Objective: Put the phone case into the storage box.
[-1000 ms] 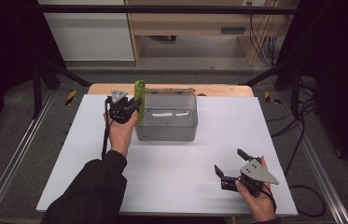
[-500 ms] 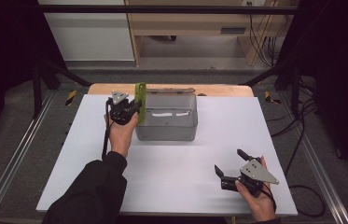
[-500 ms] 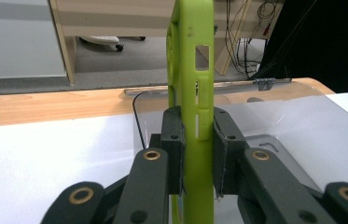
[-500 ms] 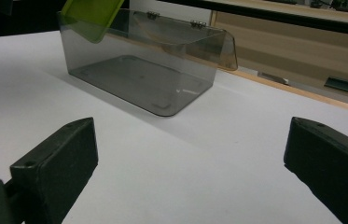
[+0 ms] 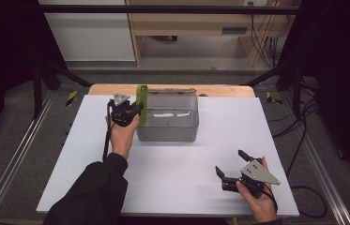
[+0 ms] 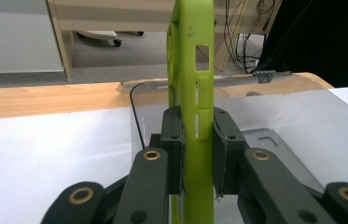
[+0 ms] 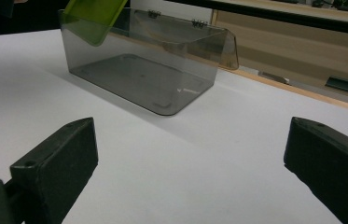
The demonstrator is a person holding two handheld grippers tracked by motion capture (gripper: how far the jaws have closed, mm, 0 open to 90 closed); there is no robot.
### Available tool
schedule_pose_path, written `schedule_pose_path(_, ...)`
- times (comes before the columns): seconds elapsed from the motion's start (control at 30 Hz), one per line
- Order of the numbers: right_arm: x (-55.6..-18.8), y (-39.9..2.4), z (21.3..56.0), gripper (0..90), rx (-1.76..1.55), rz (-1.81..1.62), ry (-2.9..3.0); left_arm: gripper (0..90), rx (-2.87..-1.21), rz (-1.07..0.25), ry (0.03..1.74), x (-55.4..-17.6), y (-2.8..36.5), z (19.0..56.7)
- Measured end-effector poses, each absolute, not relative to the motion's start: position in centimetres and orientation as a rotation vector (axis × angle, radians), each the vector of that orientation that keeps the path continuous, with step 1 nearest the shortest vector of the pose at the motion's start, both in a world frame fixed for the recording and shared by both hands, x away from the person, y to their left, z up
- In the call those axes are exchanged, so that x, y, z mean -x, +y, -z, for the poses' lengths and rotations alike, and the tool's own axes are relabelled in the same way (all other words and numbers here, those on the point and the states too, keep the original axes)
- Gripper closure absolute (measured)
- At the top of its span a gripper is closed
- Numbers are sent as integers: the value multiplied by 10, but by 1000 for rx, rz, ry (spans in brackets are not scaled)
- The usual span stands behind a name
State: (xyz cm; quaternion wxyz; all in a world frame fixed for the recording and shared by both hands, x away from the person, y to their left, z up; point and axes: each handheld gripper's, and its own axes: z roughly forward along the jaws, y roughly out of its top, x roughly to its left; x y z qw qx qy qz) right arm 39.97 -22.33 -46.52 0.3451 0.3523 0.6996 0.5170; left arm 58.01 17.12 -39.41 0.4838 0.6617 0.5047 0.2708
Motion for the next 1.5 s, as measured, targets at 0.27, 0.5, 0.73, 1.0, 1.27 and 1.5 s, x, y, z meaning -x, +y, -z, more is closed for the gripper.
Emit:
schedule_pose_path(0.27,-400,-224,465,33,-914,-1343,1817,776,-1623,-658,1232,-581,170,398)
schedule_pose_path(0.5,-400,-224,465,33,-915,-1342,1817,776,-1626,-654,1235,-580,169,399)
schedule_pose_path(0.73,-400,-223,465,33,-915,-1342,1818,776,-1630,-647,1235,-580,169,400)
schedule_pose_path(1.0,-400,-223,465,33,-916,-1342,1819,776,-1622,-631,1243,-581,168,403)
schedule_pose_path(1.27,-400,-221,466,33,-901,-1317,1839,776,-1622,-624,1244,-581,167,404)
schedule_pose_path(1.5,-400,-221,466,33,-901,-1320,1842,776,-1624,-614,1246,-581,165,406)
